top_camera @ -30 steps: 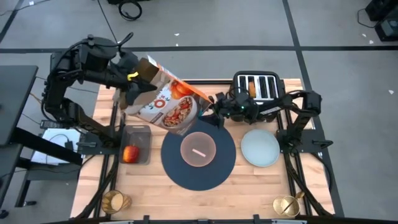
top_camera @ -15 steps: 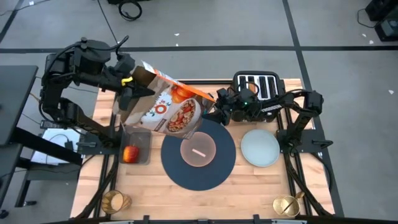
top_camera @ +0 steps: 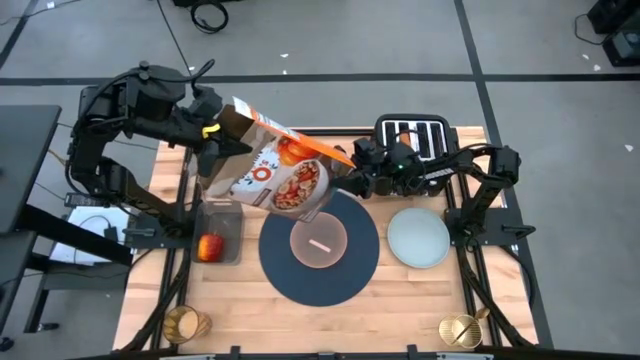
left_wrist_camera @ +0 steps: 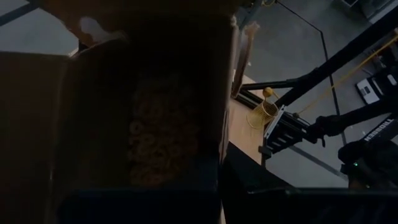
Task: Arrange a breakfast setting
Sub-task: Pour the cereal from the orange cereal box into the orange bowl
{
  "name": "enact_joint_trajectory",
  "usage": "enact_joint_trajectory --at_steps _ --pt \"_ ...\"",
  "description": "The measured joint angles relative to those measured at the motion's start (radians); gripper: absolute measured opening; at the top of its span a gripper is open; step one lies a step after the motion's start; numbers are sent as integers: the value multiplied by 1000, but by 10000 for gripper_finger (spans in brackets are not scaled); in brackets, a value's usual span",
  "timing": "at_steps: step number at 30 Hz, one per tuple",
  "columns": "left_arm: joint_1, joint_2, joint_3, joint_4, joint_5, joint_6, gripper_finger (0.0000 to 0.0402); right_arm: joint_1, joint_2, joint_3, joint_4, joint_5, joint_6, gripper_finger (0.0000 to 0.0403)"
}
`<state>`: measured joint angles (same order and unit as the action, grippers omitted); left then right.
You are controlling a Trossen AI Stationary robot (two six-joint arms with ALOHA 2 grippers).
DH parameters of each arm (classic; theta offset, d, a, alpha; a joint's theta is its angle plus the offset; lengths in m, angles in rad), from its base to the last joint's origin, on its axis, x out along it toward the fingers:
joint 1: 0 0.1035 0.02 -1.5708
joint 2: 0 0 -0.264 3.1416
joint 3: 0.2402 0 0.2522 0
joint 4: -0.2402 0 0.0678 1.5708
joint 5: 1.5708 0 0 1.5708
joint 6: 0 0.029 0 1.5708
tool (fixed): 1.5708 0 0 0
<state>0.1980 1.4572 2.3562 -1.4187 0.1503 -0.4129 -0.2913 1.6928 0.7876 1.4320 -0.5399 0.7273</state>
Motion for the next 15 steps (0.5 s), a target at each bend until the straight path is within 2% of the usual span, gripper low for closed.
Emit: enact_joint_trajectory --at_steps 8,15 --pt "1 8 0 5 -30 18 2 4 0 0 19 31 -27 376" --pt "1 9 0 38 -49 42 14 9 0 0 35 51 -78 305"
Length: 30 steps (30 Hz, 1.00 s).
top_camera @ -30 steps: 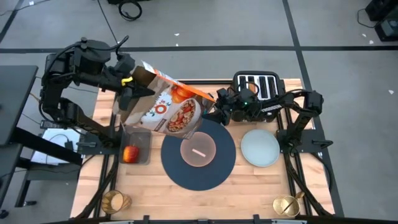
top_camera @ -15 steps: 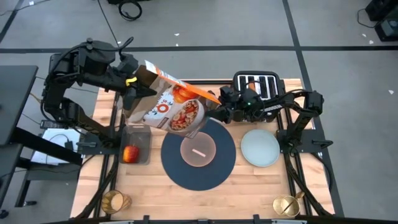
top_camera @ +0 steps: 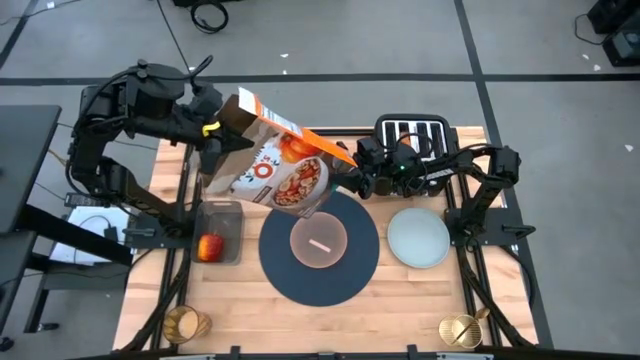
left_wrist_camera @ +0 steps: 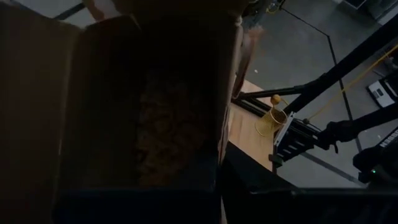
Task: Arrange a breakfast setting
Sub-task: Pour the cereal from the orange cereal box into the orange bowl
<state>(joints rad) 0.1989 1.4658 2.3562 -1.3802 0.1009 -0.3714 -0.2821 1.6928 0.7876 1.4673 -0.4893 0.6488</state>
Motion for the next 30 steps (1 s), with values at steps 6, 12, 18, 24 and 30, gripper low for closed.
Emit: enact_joint_trajectory --at_steps 6,12,18,24,30 --pt "0 -1 0 44 30 23 23 0 0 0 28 -16 -12 298" --pt "-1 -31 -2 147 89 13 95 -5 -9 0 69 -63 31 297" --pt "0 -54 -1 271 100 36 207 -33 -64 -35 67 -98 31 295" --pt "0 -117 -1 322 118 89 261 -68 -163 -78 43 -177 37 293" --pt "0 -161 0 292 50 106 254 -98 -346 -145 -118 -315 74 292"
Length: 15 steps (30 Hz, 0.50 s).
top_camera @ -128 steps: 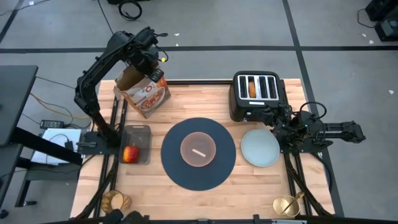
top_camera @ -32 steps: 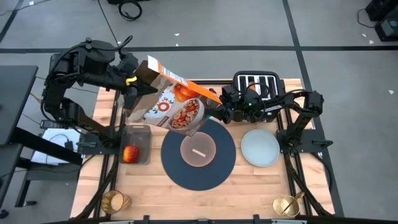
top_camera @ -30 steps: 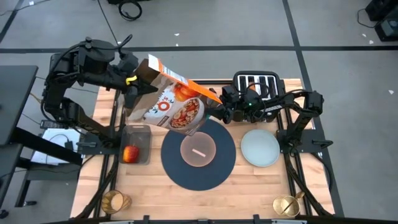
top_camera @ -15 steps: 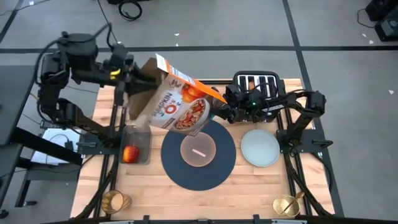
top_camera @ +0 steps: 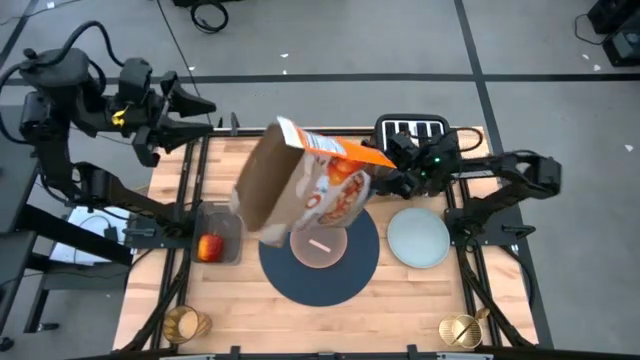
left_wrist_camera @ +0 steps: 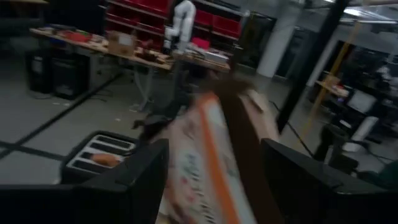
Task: Arrange a breakfast setting
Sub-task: Pour the cereal from the orange cereal box into the orange bowl
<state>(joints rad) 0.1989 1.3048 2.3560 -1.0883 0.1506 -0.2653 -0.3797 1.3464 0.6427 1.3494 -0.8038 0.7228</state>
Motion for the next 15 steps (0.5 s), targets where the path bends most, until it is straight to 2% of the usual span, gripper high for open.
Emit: enact_joint_trajectory --at_steps 4,9,15 --pt "0 -4 0 -35 -51 -1 246 -32 -155 -60 -92 -32 22 292" --pt "0 11 -39 -28 -61 -11 243 -84 -360 -151 -222 -44 53 292" --pt "0 51 -147 83 -57 -10 243 -134 -595 -235 -453 -67 36 292"
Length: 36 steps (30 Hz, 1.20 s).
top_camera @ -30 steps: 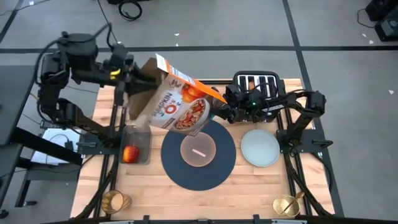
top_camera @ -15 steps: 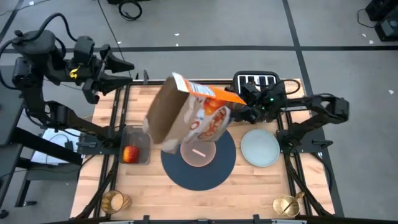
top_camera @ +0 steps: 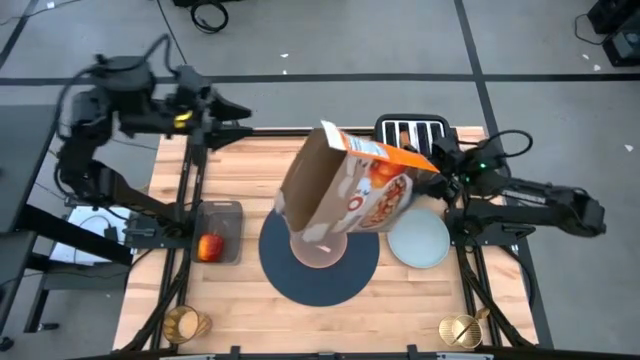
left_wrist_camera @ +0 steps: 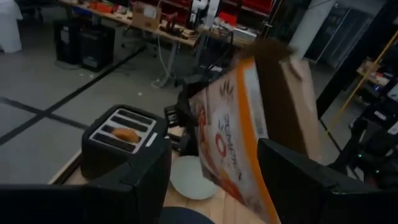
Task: Arrange a breakfast setting
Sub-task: Pour the cereal from the orange cereal box into the orange bowl
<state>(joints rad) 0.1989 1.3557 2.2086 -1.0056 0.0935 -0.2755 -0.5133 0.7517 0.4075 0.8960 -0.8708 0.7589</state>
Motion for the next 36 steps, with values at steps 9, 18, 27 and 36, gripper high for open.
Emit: enact_joint_trajectory --at_steps 9,18,27,36 --pt "0 21 -157 248 67 -31 243 -53 -295 -112 -345 -15 -103 292" --pt "-16 19 -169 312 59 -98 242 -54 -474 -126 -742 -11 -353 292" --pt "-47 19 -169 325 1 -104 242 -54 -544 -120 -985 1 -487 291" --pt "-53 19 -169 323 -16 -98 242 -54 -543 13 -1289 128 -712 291"
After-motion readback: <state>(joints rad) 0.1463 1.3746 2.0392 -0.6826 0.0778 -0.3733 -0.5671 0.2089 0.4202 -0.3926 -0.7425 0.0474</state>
